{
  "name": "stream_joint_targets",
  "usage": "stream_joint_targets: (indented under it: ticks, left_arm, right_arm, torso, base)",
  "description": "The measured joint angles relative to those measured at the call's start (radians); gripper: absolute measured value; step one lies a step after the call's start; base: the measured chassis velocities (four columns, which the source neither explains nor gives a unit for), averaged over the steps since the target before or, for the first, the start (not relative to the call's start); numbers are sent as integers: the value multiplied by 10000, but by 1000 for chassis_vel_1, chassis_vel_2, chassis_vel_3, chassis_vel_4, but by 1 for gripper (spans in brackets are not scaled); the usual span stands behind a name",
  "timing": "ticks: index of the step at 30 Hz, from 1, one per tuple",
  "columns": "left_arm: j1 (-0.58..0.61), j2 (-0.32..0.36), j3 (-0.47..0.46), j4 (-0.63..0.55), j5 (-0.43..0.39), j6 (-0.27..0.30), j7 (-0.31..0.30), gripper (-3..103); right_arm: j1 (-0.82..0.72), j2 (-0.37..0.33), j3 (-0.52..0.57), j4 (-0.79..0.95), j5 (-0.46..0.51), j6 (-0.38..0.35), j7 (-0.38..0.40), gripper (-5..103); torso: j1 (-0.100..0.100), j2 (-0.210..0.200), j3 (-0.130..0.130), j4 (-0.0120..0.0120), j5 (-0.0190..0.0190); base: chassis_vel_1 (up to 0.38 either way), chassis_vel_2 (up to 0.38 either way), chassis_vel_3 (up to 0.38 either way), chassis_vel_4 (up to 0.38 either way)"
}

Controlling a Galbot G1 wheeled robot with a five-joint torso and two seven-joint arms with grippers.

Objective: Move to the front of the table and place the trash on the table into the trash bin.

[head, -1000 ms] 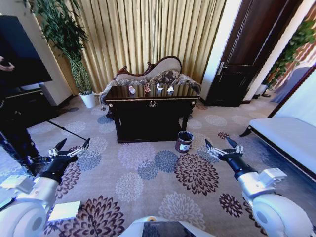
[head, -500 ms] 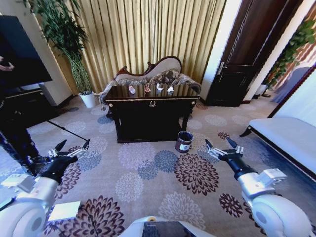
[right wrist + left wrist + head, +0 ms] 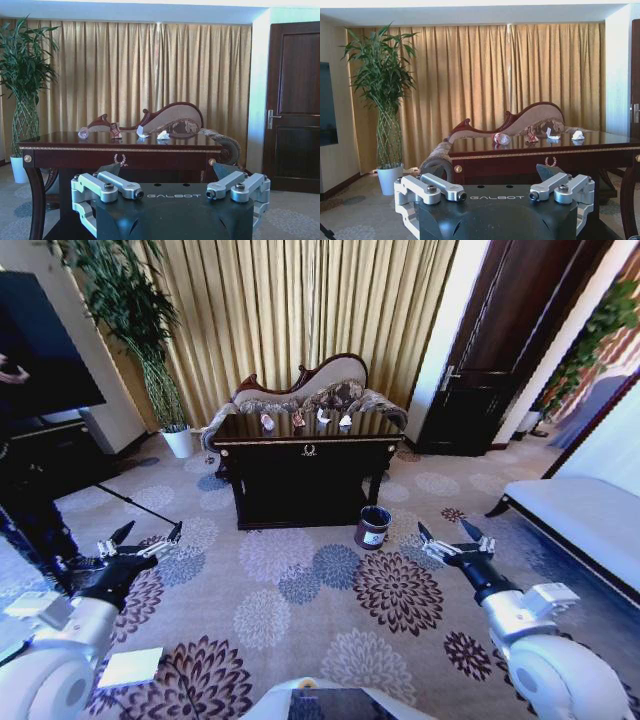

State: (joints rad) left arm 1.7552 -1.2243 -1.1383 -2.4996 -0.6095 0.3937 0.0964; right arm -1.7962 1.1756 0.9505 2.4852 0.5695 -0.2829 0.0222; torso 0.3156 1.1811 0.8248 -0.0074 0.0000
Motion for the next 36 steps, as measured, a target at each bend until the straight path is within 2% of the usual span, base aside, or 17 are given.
stream_joint_targets:
  ticks: [5, 12, 36]
  left_arm:
    - [-10, 2, -2, 44, 69, -66, 46, 100]
    - [3, -62, 67, 185, -13, -525, 293, 100]
    - [75, -152, 73, 191, -40, -613, 342, 100]
  right_arm:
    - [17, 40, -1, -21, -35, 20, -1, 100]
    - [47, 126, 0, -5, -85, 32, -4, 100]
    - [46, 161, 6, 47, -219, 17, -194, 100]
  torso:
    - [-1, 0, 0, 0, 0]
    - [0, 0, 0, 0, 0]
    - [-1, 0, 0, 1, 0]
  base:
    - [0, 0, 0, 0]
    - [0, 0, 0, 0]
    - [-12, 9, 10, -12]
